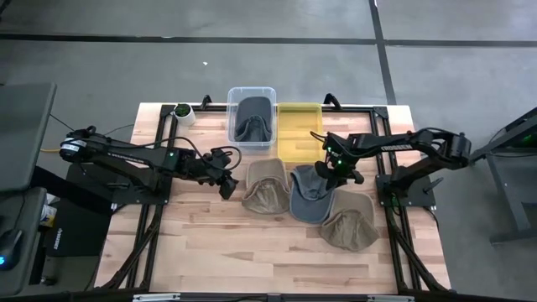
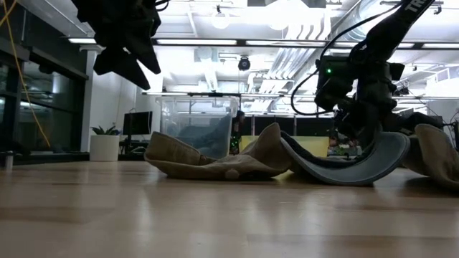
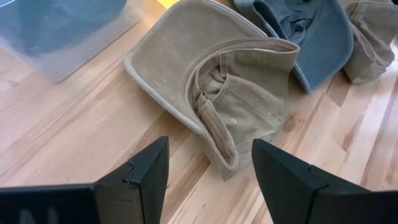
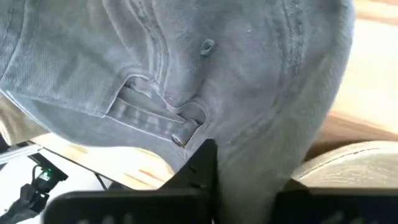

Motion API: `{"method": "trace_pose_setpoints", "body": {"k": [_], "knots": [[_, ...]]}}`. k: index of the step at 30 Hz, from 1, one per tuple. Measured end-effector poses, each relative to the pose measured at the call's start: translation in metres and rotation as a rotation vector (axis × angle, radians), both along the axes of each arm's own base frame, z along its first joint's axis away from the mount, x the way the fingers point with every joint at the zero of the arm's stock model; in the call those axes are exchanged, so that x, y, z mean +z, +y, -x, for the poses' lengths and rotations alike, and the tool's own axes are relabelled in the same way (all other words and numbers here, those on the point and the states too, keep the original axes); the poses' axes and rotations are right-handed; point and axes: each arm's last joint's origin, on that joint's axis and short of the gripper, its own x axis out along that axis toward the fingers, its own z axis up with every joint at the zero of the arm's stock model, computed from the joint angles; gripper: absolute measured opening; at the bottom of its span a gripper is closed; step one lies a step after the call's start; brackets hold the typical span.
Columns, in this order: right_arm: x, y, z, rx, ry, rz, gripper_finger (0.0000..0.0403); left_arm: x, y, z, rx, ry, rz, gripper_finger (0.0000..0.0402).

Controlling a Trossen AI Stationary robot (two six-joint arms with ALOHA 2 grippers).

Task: Pick & Place hat
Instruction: Put the black cap into the transparent bin

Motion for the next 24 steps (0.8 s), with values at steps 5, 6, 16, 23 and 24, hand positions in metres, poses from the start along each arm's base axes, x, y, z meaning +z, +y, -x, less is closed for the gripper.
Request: {"method": "trace_pose_setpoints", "body": {"k": [5, 6, 16, 23, 24], "knots": [[0.001, 0.0, -0.001, 0.018, -0.026, 0.01, 0.0013, 0.0, 0.0, 0.0, -0.001, 0.0, 0.001, 0.0207], [0.001, 0.0, -0.002, 0.026, -0.036, 0.01, 0.001, 0.0, 0.0, 0.0, -0.001, 0.001, 0.0, 0.0207], [0.019, 0.011, -0.003, 0.084, -0.137, 0.085, 0.0004, 0.011, 0.001, 0.009, -0.007, -0.05, 0.01, 0.0207], [0.046, 0.02, 0.006, 0.062, -0.235, 0.156, 0.0003, 0.016, 0.001, 0.013, -0.002, -0.077, 0.02, 0.0207], [0.05, 0.021, 0.008, 0.058, -0.247, 0.169, 0.0003, 0.016, 0.001, 0.013, 0.0, -0.079, 0.022, 0.0207]]}}
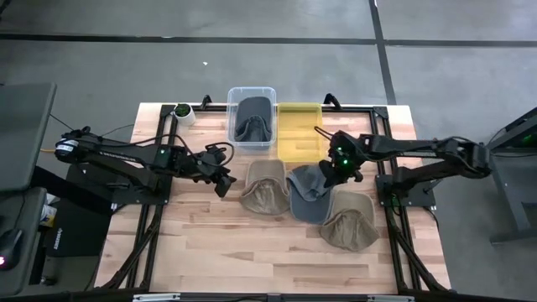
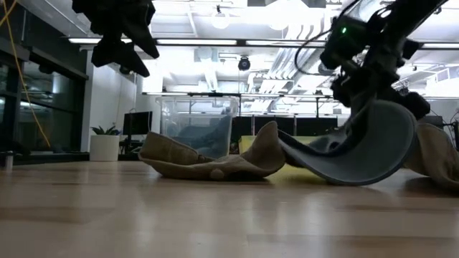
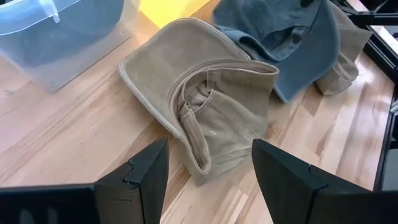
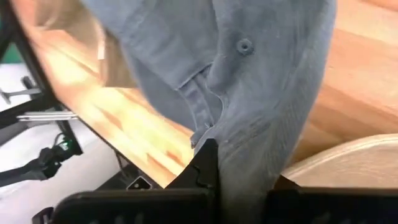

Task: Pick & Place hat
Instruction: Put the black cap into the transparent bin

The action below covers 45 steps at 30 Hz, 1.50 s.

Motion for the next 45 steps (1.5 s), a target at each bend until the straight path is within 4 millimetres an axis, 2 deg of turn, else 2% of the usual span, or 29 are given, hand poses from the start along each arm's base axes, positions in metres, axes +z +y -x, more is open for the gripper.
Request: {"method": "trace_pose_setpoints", "body": {"k": [6, 14, 27, 35, 39, 45], "knots": [[0.017, 0.011, 0.01, -0.006, -0.051, 0.06, 0.0003, 0.002, -0.001, -0.002, -0.006, -0.034, 0.015, 0.0207], [0.03, 0.025, 0.019, 0.034, -0.114, 0.096, 0.0003, 0.005, 0.0, -0.005, 0.014, -0.074, 0.025, 0.0207], [0.043, 0.029, 0.019, 0.147, -0.255, 0.192, 0.0003, 0.012, -0.001, -0.01, 0.043, -0.165, 0.054, 0.0207], [0.077, 0.029, 0.019, 0.3, -0.349, 0.288, 0.0003, 0.013, -0.001, -0.01, 0.059, -0.186, 0.08, 0.0207], [0.097, 0.029, 0.021, 0.357, -0.349, 0.355, 0.0003, 0.015, -0.001, -0.012, 0.072, -0.208, 0.102, 0.0207], [0.125, 0.026, 0.012, 0.476, -0.319, 0.457, 0.0003, 0.021, -0.003, -0.017, 0.034, -0.288, 0.116, 0.0207]]}}
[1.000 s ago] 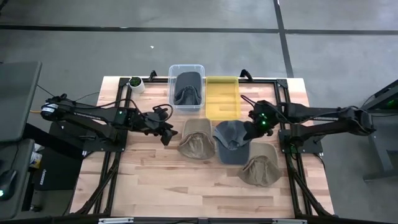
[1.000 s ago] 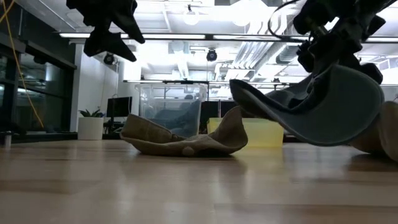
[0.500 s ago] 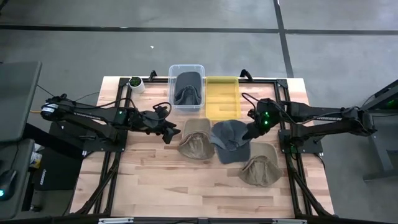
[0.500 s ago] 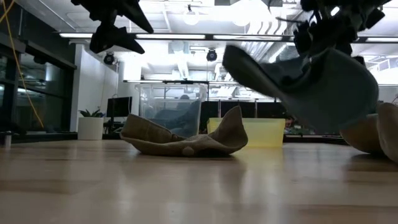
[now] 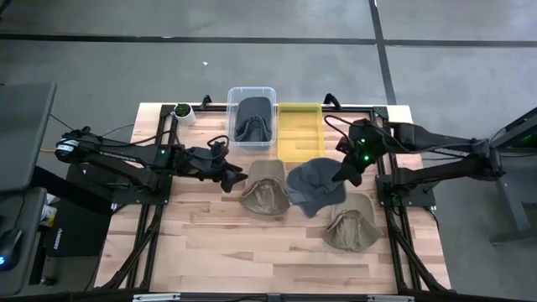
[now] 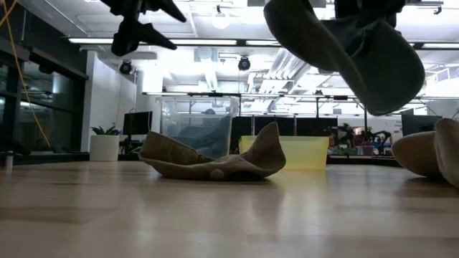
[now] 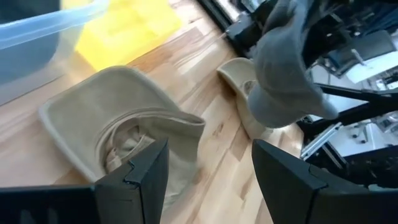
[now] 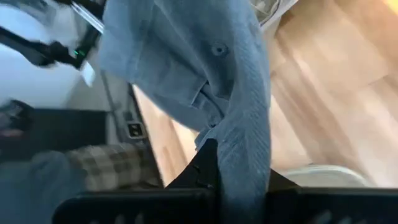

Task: Pick & Place hat
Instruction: Put the black cap into the transparent bin

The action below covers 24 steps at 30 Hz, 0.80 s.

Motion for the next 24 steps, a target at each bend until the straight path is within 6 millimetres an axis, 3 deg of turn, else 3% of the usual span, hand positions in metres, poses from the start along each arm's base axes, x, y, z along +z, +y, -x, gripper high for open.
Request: {"method": "trace_pose_setpoints", "body": {"k": [8, 24], "knots": [[0.022, -0.008, -0.032, 0.137, 0.128, 0.133, 0.0003, -0.001, 0.0, -0.001, 0.006, 0.005, -0.002, 0.0207], [0.039, -0.02, -0.081, 0.332, 0.263, 0.273, 0.0002, -0.002, 0.0, -0.001, -0.004, 0.016, -0.026, 0.0207]]}}
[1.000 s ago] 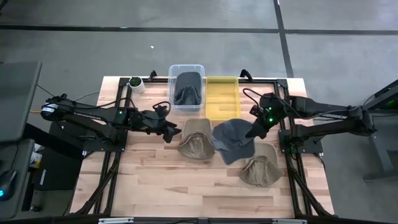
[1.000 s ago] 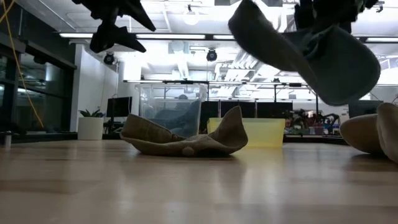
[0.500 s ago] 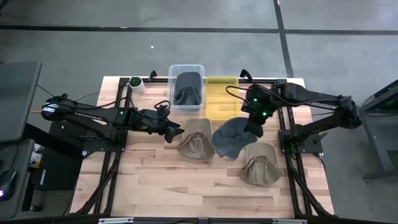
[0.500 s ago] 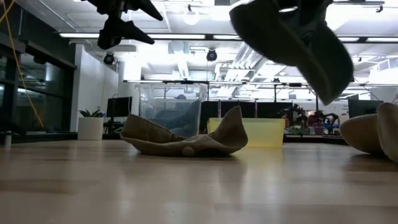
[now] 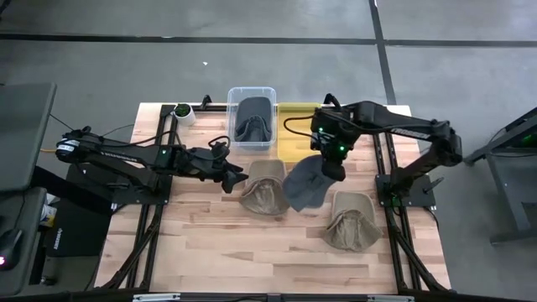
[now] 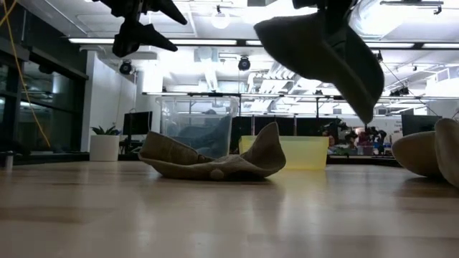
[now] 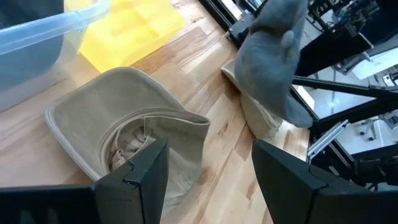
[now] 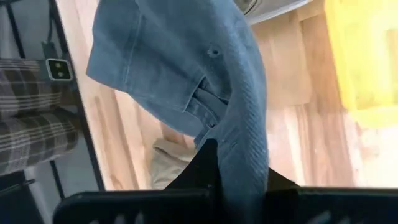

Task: Pick & Place hat
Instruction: Put the black cap into the transparent bin

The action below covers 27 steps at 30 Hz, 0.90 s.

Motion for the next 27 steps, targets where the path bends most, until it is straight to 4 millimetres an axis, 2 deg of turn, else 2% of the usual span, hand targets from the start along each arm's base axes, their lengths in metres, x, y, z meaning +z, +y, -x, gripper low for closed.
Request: {"method": "trace_pose_setpoints", "body": {"k": [8, 19, 27], "knots": [[-0.011, 0.0, -0.007, -0.004, 0.038, 0.051, 0.0002, -0.011, -0.001, -0.009, -0.024, 0.057, -0.075, 0.0207], [-0.015, 0.015, -0.014, 0.1, -0.008, 0.099, 0.0002, -0.016, -0.001, -0.01, -0.068, 0.099, -0.107, 0.0207], [-0.015, 0.026, -0.016, 0.256, -0.047, 0.175, 0.0002, -0.017, 0.024, -0.014, -0.084, 0.105, -0.053, 0.0207]]}}
